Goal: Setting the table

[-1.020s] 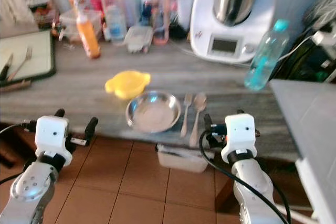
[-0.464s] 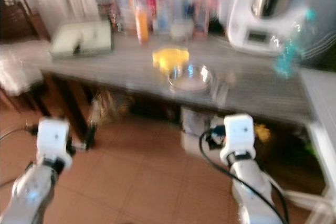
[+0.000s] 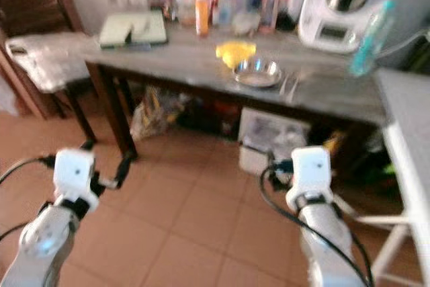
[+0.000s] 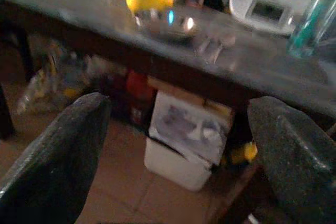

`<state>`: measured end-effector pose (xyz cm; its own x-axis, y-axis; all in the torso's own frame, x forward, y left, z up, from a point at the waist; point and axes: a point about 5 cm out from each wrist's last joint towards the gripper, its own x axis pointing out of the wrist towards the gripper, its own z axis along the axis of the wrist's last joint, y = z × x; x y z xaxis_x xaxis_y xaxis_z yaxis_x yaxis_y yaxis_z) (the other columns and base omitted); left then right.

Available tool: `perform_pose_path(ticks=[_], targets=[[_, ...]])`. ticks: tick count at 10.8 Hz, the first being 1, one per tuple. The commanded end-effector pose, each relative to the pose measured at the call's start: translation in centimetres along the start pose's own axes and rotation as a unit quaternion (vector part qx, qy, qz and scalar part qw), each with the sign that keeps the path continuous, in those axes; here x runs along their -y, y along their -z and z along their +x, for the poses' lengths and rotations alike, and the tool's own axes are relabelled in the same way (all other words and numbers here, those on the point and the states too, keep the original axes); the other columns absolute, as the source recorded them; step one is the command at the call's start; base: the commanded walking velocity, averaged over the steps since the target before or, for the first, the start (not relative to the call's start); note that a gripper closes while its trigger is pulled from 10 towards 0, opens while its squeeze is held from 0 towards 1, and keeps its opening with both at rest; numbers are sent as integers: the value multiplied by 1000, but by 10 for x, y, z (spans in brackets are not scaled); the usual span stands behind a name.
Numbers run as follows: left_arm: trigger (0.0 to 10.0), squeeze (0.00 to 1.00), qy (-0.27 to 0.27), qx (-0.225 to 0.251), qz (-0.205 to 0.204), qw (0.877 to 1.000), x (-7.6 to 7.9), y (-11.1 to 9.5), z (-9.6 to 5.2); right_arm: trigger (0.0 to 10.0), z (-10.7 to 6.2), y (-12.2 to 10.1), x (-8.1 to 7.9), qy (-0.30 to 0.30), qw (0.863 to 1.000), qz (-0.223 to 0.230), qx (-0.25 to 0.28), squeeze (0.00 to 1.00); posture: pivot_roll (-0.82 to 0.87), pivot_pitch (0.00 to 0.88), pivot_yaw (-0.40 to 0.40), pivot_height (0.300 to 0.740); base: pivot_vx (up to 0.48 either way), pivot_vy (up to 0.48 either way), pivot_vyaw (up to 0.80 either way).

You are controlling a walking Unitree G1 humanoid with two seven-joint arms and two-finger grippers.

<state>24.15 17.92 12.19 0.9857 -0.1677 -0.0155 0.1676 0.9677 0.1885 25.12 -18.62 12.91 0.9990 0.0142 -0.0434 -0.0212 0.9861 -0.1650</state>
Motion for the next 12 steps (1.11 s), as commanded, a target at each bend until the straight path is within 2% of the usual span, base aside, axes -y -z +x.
perform_pose_path(ticks=[1,2,6,9,12], targets=[[10000,0,15,12,-7,1000,5,-5,2,10000,1,-6,4,9,1000,-5,9,0,84,18,10,740,0,0,0],[10000,0,19,15,-13,1000,7,-5,2,10000,2,-6,5,10,1000,-6,8,0,83,18,9,740,0,0,0],[10000,0,37,22,-25,999,12,-8,4,10000,3,-7,4,6,1000,-11,9,0,78,12,7,740,0,0,-714],[10000,0,41,23,-32,998,15,-9,5,10000,4,-10,2,0,1000,-18,15,0,70,14,9,740,0,0,0],[10000,0,41,21,-34,998,15,-8,3,10000,3,-10,3,0,1000,-21,15,0,66,19,10,740,0,-304,0]])
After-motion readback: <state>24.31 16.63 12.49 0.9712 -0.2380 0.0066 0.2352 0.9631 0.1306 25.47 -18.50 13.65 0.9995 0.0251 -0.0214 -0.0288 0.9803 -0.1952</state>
